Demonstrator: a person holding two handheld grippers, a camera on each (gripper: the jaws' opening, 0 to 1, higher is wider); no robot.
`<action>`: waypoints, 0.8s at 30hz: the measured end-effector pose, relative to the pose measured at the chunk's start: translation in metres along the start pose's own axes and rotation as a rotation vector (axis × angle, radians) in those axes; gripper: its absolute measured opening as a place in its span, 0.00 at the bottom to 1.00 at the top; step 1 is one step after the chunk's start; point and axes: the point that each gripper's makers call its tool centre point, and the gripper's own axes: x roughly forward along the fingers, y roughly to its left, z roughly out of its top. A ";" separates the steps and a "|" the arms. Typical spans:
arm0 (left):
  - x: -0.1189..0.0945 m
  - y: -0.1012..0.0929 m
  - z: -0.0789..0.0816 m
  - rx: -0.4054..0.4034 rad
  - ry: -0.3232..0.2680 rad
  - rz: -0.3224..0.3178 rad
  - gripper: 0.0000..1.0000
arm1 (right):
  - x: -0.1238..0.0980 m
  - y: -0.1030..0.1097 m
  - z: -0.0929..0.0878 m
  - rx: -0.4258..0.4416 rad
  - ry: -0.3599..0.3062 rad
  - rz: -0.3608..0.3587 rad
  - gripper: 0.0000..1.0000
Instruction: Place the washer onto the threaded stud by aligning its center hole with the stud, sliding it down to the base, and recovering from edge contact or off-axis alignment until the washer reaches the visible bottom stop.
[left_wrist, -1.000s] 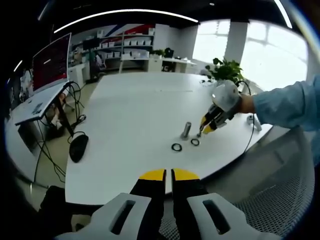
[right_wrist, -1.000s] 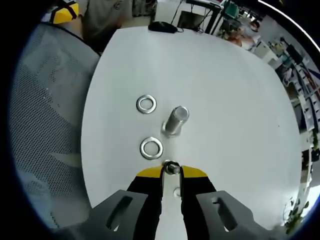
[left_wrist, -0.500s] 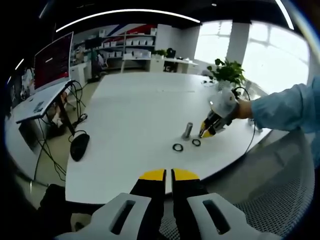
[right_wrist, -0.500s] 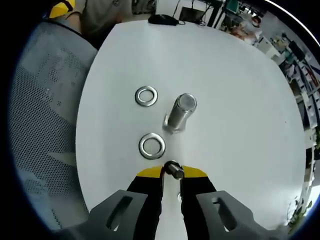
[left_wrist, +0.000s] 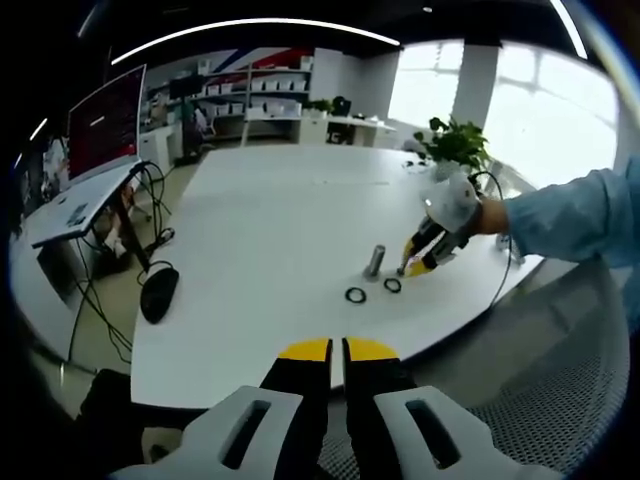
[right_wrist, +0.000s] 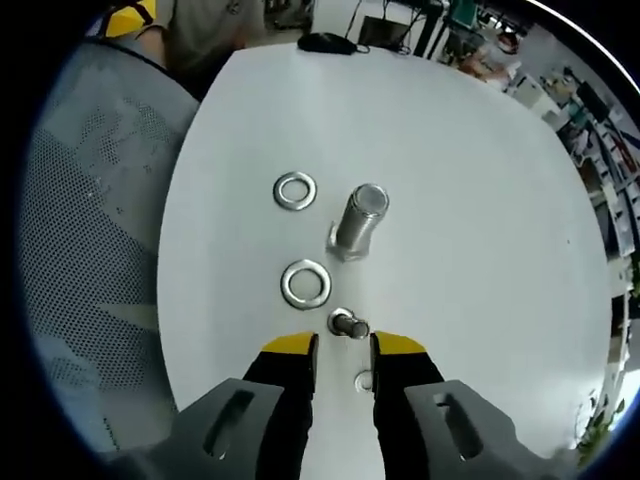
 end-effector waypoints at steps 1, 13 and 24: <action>0.000 0.000 0.000 0.000 -0.001 0.000 0.01 | -0.002 0.000 -0.003 -0.002 0.005 -0.003 0.23; 0.000 0.000 0.001 0.005 -0.002 -0.003 0.01 | -0.019 0.000 -0.024 0.089 -0.015 -0.039 0.23; 0.000 0.000 0.000 0.006 0.000 -0.002 0.01 | -0.025 -0.003 -0.035 0.156 -0.035 -0.046 0.21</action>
